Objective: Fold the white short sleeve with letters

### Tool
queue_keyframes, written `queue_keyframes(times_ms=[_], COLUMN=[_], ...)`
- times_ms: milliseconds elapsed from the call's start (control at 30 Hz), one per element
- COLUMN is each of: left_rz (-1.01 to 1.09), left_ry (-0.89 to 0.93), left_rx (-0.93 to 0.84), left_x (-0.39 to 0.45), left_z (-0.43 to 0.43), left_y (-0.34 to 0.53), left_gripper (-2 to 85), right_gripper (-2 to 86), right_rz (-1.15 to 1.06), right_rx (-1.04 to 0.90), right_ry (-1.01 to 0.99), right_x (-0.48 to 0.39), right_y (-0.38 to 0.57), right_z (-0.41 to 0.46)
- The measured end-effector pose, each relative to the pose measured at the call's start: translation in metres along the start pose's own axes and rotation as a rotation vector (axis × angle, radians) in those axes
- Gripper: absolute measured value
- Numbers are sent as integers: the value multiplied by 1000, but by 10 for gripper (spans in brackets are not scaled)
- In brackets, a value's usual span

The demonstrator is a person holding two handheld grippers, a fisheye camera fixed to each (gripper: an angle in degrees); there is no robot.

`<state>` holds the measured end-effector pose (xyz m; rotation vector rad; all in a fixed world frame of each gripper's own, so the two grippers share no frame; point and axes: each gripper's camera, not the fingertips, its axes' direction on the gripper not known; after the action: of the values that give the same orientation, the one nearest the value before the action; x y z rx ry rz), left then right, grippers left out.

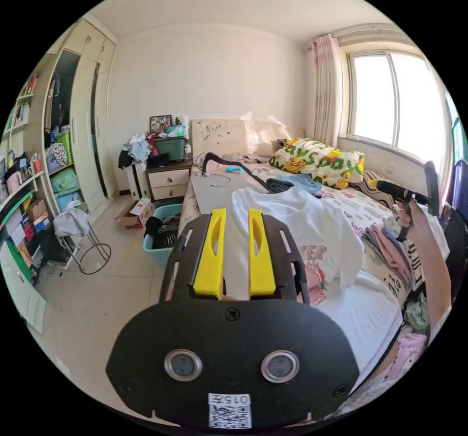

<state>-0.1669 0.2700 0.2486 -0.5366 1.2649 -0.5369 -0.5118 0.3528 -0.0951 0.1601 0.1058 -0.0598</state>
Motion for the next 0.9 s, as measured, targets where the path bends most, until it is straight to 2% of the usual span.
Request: queue_keyframes(times_ms=[33, 100, 200, 267, 400, 533, 567, 633, 767, 900], left_rz=[21, 94, 101, 48, -77, -55, -35, -10, -19, -1], left_ry=[35, 173, 302, 307, 317, 333, 373, 334, 344, 299], left_rx=[-3, -79, -210, -251, -249, -320, -366, -350, -366, -389], left_x=[-4, -18, -37, -52, -78, -61, -52, -42, -42, -40], left_z=[-8, -36, -68, -89, -135, -125, -110, -104, -104, -118], left_y=[21, 109, 214, 272, 376, 414, 419, 423, 430, 441], left_gripper=[70, 75, 82, 87, 92, 87, 78, 48, 10, 8], right_gripper=[98, 112, 117, 118, 128, 116, 85, 46, 4, 6], right_rz=[-60, -133, -80, -12, 33, 96, 100, 107, 86, 48], right_rx=[-46, -139, -251, -346, -400, -370, -379, -369, -343, -375], right_ry=[-81, -116, -135, -165, -98, -175, -201, -261, -218, -166], right_x=[-2, -2, 22, 49, 65, 75, 75, 74, 59, 38], right_y=[23, 69, 149, 199, 252, 269, 267, 265, 267, 273], right_z=[-10, -23, -56, -82, -118, -133, -134, -139, -167, -182])
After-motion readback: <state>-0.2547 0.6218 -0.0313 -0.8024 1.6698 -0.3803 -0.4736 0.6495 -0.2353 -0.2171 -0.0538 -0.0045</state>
